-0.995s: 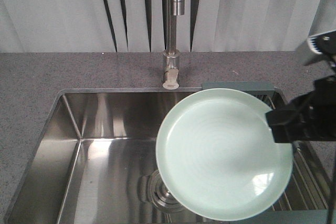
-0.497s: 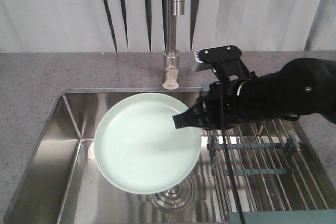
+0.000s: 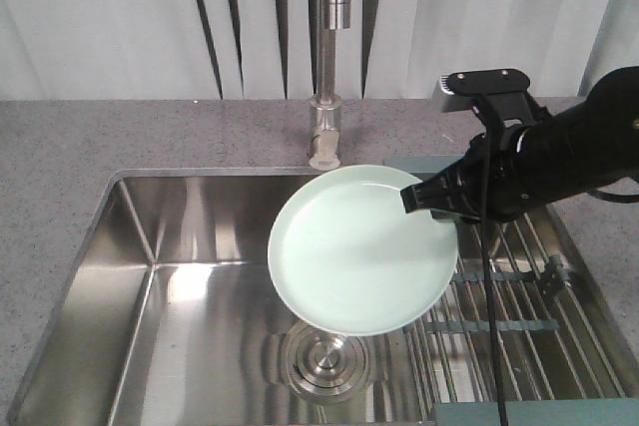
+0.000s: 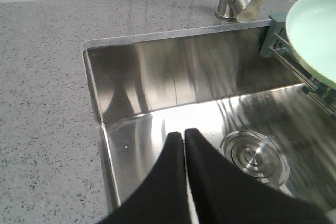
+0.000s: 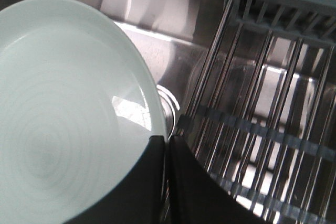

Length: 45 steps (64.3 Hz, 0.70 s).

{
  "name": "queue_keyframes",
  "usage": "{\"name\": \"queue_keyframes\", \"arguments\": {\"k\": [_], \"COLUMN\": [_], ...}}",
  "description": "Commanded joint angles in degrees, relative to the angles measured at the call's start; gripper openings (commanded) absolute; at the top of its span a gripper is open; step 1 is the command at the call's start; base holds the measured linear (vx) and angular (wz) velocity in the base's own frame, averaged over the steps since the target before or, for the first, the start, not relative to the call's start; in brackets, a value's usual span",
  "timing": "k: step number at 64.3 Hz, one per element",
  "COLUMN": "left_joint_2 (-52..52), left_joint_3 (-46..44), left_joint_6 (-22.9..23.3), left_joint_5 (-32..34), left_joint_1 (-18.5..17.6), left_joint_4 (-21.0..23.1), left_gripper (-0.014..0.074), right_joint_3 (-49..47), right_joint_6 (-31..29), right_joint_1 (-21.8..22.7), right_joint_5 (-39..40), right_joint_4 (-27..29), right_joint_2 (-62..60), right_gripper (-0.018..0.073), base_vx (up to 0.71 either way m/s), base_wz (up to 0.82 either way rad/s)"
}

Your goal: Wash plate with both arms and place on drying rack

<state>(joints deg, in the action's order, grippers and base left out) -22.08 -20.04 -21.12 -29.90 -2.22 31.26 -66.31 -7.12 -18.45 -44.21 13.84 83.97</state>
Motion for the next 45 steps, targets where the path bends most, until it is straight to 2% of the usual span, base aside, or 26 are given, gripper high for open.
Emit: {"name": "queue_keyframes", "arguments": {"k": [1, 10, 17, 23, 30, 34, 39, 45], "left_joint_2": [-0.4, -0.4, -0.4, -0.4, -0.4, -0.4, -0.4, -0.4], "left_joint_3": [-1.4, -1.4, -1.4, -1.4, -1.4, -1.4, -1.4, -1.4], "left_joint_6": [0.1, 0.1, 0.1, 0.1, 0.1, 0.1, 0.1, 0.1], "left_joint_5": [3.4, 3.3, 3.3, 3.3, 3.3, 3.3, 3.3, 3.3], "left_joint_1": [-0.1, -0.1, -0.1, -0.1, -0.1, -0.1, -0.1, -0.1], "left_joint_4": [1.6, 1.6, 1.6, 1.6, 1.6, 1.6, 1.6, 1.6], "left_gripper": [-0.0006, -0.0006, -0.0006, -0.0006, -0.0006, -0.0006, -0.0006, -0.0006], "right_joint_3": [-1.8, -1.8, -1.8, -1.8, -2.1, -2.1, -2.1, -2.0], "right_joint_6": [0.4, 5.0, 8.2, 9.7, 8.9, 7.8, 7.1, 7.1], "right_joint_1": [-2.1, -8.8, -12.8, -13.1, -11.5, -9.4, -6.4, -1.8], "right_joint_5": [-2.2, 0.0, 9.1, 18.4, 23.7, 24.0, 22.7, 17.1], "right_joint_4": [0.6, 1.9, 1.9, 2.7, 2.1, 0.8, -1.4, -3.0], "right_joint_2": [-4.9, -5.5, -2.9, 0.2, 2.9, 3.5, 3.3, 2.1], "right_gripper": [-0.0001, -0.0001, -0.0001, -0.0001, -0.0001, -0.0001, -0.0001, -0.0001], "base_vx": [0.0, 0.0, 0.0, 0.0, 0.0, 0.0, 0.0, 0.0], "base_wz": [0.0, 0.0, 0.0, 0.0, 0.0, 0.0, 0.0, 0.0]}}
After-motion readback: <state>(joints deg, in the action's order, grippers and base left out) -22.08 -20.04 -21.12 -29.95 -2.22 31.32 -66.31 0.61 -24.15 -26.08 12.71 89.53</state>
